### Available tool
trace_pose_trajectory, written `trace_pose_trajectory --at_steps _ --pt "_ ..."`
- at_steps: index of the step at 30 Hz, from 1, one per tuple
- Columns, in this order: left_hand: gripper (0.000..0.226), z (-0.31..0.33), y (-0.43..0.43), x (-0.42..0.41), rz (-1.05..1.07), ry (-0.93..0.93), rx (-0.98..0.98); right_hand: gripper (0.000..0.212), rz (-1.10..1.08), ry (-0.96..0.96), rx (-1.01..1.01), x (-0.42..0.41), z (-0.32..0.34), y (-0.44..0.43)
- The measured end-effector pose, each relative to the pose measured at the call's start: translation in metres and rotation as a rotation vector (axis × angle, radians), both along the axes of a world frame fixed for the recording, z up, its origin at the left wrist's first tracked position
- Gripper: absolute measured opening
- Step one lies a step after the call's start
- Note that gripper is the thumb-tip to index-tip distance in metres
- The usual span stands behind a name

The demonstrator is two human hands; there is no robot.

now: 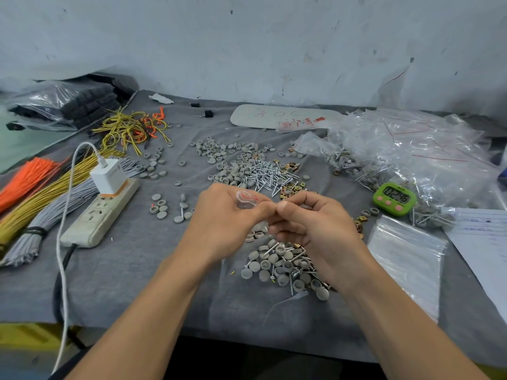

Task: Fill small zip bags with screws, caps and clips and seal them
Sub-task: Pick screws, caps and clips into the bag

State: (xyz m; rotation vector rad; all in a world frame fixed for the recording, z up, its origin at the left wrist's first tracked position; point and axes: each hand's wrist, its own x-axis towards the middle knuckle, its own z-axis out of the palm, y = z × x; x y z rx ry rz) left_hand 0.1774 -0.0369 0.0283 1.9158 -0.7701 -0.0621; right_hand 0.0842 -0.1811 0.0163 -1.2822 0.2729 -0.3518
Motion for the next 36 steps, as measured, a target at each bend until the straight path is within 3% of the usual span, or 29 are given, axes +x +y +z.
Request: trace_pose_trajectory --at_steps 6,12,16,20,26,28,32,36 --pt "0.009 0.001 0.005 0.008 -0.084 0.043 0.073 0.023 0.110 0.016 -0.085 -0.002 0.004 -0.008" --pt "0.014 -0.005 -0.001 0.001 -0.034 -0.050 0.151 0.016 0.127 0.194 -0.429 0.000 -0.004 -0.017" --pt "0.017 -0.007 -0.004 -0.005 0.019 -0.111 0.152 0.020 0.128 0.238 -0.519 0.002 -0.008 -0.013" --pt "0.016 -0.006 -0.005 -0.004 0.059 -0.124 0.058 0.033 0.106 0.152 -0.311 0.004 -0.009 -0.006" --pt "0.008 -0.002 -0.005 -0.003 0.076 -0.021 -0.071 0.032 0.161 0.077 0.090 0.004 -0.008 0.002" --pt "0.006 -0.001 -0.004 -0.002 0.015 0.062 -0.118 0.027 0.162 0.056 0.148 0.004 -0.009 0.003" --pt "0.024 0.000 -0.002 -0.001 -0.126 0.192 -0.182 0.026 0.182 0.016 0.209 0.004 -0.007 -0.002" --pt "0.013 0.004 -0.002 -0.004 -0.190 0.182 -0.223 0.024 0.224 0.004 0.195 0.003 -0.006 -0.004"
